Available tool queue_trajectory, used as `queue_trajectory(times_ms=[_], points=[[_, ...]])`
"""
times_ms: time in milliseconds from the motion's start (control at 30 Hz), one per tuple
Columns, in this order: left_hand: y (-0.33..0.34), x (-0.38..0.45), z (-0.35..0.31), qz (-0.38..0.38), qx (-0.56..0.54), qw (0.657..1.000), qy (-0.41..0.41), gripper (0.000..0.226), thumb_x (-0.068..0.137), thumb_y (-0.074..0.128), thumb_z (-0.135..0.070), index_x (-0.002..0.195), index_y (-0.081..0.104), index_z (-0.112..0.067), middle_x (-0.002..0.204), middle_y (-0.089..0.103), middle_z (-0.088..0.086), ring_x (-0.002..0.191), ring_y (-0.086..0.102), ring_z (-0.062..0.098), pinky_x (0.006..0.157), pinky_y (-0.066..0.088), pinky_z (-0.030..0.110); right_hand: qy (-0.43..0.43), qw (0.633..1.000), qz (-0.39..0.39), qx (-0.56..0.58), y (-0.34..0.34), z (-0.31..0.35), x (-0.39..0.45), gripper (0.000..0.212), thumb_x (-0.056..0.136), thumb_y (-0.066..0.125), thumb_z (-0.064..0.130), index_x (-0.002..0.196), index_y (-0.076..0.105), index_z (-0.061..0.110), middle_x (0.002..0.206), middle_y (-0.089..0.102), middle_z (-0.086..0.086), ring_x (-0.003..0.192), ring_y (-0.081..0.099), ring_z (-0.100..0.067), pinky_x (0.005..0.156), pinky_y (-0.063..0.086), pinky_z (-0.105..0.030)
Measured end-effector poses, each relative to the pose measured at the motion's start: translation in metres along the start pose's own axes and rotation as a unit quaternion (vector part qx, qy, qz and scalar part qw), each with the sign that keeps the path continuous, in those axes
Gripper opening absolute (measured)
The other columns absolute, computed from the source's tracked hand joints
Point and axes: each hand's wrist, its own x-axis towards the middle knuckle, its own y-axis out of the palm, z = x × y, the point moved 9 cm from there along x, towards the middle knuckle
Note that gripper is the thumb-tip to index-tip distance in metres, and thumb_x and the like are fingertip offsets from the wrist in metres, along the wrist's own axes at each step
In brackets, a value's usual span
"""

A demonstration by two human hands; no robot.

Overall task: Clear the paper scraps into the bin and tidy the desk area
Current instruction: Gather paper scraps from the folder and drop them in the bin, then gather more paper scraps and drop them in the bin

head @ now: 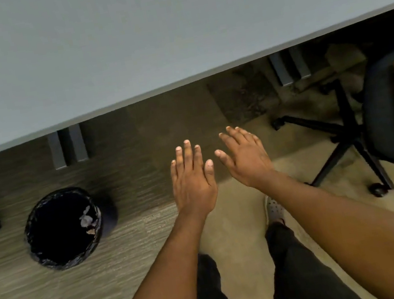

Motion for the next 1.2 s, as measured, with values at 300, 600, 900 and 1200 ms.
queue_trajectory(times_ms=[300, 600, 900, 1200], points=[[0.048, 0.026, -0.171, 0.045, -0.009, 0.992, 0.116, 0.061, 0.101, 0.007, -0.054, 0.153, 0.02, -0.025, 0.162, -0.001, -0.007, 0.147, -0.014, 0.008, 0.118, -0.006, 0.033, 0.132, 0.987, -0.08, 0.05, -0.091, -0.163, -0.036, 0.07, 0.093, 0.014, 0.067, 0.143, 0.037, 0.024, 0.155, 0.031, -0.002, 0.144, 0.017, -0.019, 0.115, 0.015, -0.041], [0.117, 0.054, -0.316, 0.096, 0.033, 0.968, 0.229, 0.057, 0.102, 0.011, -0.056, 0.151, 0.022, -0.028, 0.162, 0.0, -0.007, 0.148, -0.011, 0.009, 0.116, -0.007, 0.034, 0.204, 0.968, -0.121, 0.086, -0.14, -0.298, -0.068, 0.059, 0.098, 0.027, 0.055, 0.143, 0.04, 0.019, 0.154, 0.032, -0.006, 0.144, 0.02, -0.023, 0.115, 0.02, -0.045], [0.207, 0.079, -0.446, 0.138, 0.068, 0.938, 0.311, 0.062, 0.1, 0.025, -0.051, 0.153, 0.021, -0.02, 0.164, 0.005, 0.002, 0.149, -0.005, 0.016, 0.12, 0.0, 0.038, 0.309, 0.93, -0.169, 0.101, -0.173, -0.468, -0.106, 0.056, 0.097, 0.039, 0.049, 0.143, 0.036, 0.016, 0.154, 0.029, -0.013, 0.141, 0.025, -0.029, 0.111, 0.027, -0.047], [0.288, 0.099, -0.514, 0.173, 0.091, 0.909, 0.368, 0.064, 0.097, 0.042, -0.044, 0.152, 0.023, -0.018, 0.162, 0.012, 0.007, 0.148, 0.008, 0.024, 0.119, 0.01, 0.043, 0.511, 0.815, -0.16, 0.22, -0.14, -0.625, -0.154, 0.096, 0.082, 0.056, 0.066, 0.148, 0.015, 0.01, 0.151, 0.017, -0.018, 0.134, 0.024, -0.041, 0.106, 0.03, -0.05]])
